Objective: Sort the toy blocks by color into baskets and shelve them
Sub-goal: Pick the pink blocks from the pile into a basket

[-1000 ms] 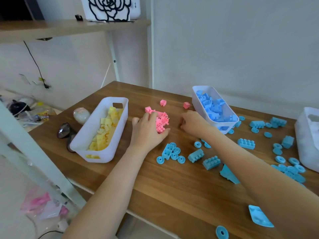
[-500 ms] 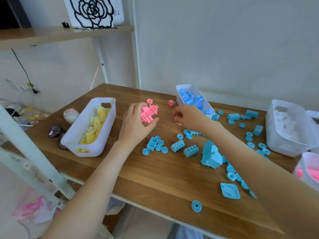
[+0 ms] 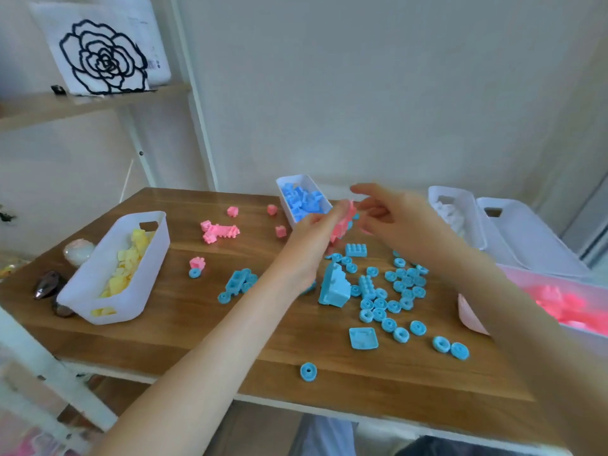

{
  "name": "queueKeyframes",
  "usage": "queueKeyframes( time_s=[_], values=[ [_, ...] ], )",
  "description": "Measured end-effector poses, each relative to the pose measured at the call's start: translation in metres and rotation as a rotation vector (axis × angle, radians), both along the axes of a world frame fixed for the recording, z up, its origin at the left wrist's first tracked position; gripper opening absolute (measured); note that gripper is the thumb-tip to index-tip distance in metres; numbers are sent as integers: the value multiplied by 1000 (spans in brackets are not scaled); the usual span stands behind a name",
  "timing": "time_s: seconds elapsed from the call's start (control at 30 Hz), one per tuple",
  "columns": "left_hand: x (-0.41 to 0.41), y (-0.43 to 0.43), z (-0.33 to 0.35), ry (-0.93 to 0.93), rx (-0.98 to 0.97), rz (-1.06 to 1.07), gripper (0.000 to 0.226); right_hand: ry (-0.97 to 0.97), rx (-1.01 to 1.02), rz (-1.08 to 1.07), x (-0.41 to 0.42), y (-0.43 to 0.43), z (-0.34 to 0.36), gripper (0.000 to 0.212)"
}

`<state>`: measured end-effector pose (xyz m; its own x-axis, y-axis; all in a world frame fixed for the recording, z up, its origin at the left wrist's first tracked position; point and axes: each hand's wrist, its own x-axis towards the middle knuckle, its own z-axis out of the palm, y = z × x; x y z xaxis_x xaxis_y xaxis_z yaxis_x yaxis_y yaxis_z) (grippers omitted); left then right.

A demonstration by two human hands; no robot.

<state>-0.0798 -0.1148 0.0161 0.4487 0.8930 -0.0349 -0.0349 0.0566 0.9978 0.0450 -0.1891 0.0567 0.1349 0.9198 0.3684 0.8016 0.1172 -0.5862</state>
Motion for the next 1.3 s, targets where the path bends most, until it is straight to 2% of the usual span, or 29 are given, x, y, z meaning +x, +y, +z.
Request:
queueKeyframes(
  time_s=[0.1,0.17,0.23,0.4,0.57,0.67,0.77,0.9,1.03,1.1,1.17,1.3],
  values=[
    [30,-13,3,-38,-84,-116,39,9,-39,-76,25,-29,-5,50],
    [46,-24,6,-4,-138,-243,37,45,-60,-77,39,-46,-7,47],
    [68,-40,7,52,-105,-358,43,50,-77,-121,55,-67,-8,46],
    [116,-71,10,259,191,-442,58,-31,-62,-252,90,-104,-11,38],
    [148,-99,8,458,527,-518,53,-49,-57,-394,128,-137,-26,26],
    [161,-104,-3,553,697,-614,58,-74,-92,-456,149,-154,-41,15],
    [167,-101,-12,650,846,-662,58,-93,-143,-487,166,-167,-56,15],
    [169,-98,-16,625,855,-658,52,-112,-140,-528,180,-176,-63,18],
    [171,-98,-19,652,906,-654,41,-184,-103,-543,186,-175,-69,13],
    [171,-96,-19,666,930,-662,38,-238,-138,-570,190,-173,-72,7],
    [169,-93,-21,655,954,-638,33,-280,-181,-598,194,-171,-78,9],
    [159,-92,-27,567,1096,-537,26,-252,-207,-597,193,-170,-80,14]
  ],
)
